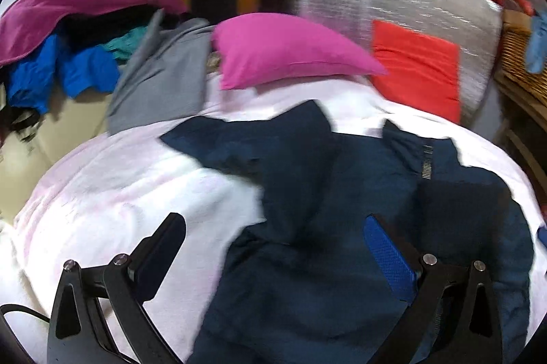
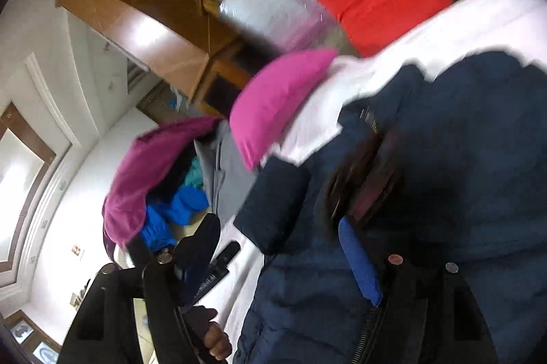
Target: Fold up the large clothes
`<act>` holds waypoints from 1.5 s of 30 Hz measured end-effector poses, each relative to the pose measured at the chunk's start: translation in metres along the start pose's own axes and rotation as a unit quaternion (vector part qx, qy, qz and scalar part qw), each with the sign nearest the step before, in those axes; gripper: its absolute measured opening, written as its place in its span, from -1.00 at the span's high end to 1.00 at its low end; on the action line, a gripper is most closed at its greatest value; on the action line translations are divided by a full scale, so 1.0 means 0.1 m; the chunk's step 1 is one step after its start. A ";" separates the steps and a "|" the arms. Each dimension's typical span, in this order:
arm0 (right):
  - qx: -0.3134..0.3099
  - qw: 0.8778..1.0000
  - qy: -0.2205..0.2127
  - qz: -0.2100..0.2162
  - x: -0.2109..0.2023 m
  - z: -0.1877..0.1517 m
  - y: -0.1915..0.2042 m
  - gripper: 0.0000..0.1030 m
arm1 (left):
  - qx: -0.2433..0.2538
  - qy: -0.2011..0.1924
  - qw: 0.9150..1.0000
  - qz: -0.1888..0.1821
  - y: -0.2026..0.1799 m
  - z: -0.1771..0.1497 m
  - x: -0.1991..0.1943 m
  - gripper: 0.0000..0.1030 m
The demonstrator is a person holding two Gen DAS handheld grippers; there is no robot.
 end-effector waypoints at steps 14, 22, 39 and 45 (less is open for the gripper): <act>0.021 0.950 -0.059 -0.307 -0.45 0.64 -1.48 -0.44 | 0.066 0.026 0.970 -0.234 -1.15 -0.26 -0.10 -1.00; 0.044 0.947 -0.002 -0.318 -0.15 0.58 -1.86 0.27 | 0.138 0.033 0.970 -0.195 -1.46 -0.43 0.18 -0.89; 0.001 0.931 -0.036 -0.362 -0.25 0.60 -1.71 0.64 | -0.033 0.031 0.992 -0.121 -0.16 0.21 0.51 0.36; -0.020 0.919 -0.040 -0.391 -0.31 0.63 -1.51 0.10 | -0.058 0.005 0.995 -0.082 0.32 0.34 0.45 -0.27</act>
Point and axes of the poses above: each gripper's, at about its wrist camera, not at the fingertips, and x roughly the way its jaws point, y to its left, z to its top, the point moved 1 cm from there along x, roughly the way its jaws point, and after that the axes turned 12 degrees about -y, right-handed, at the moved point
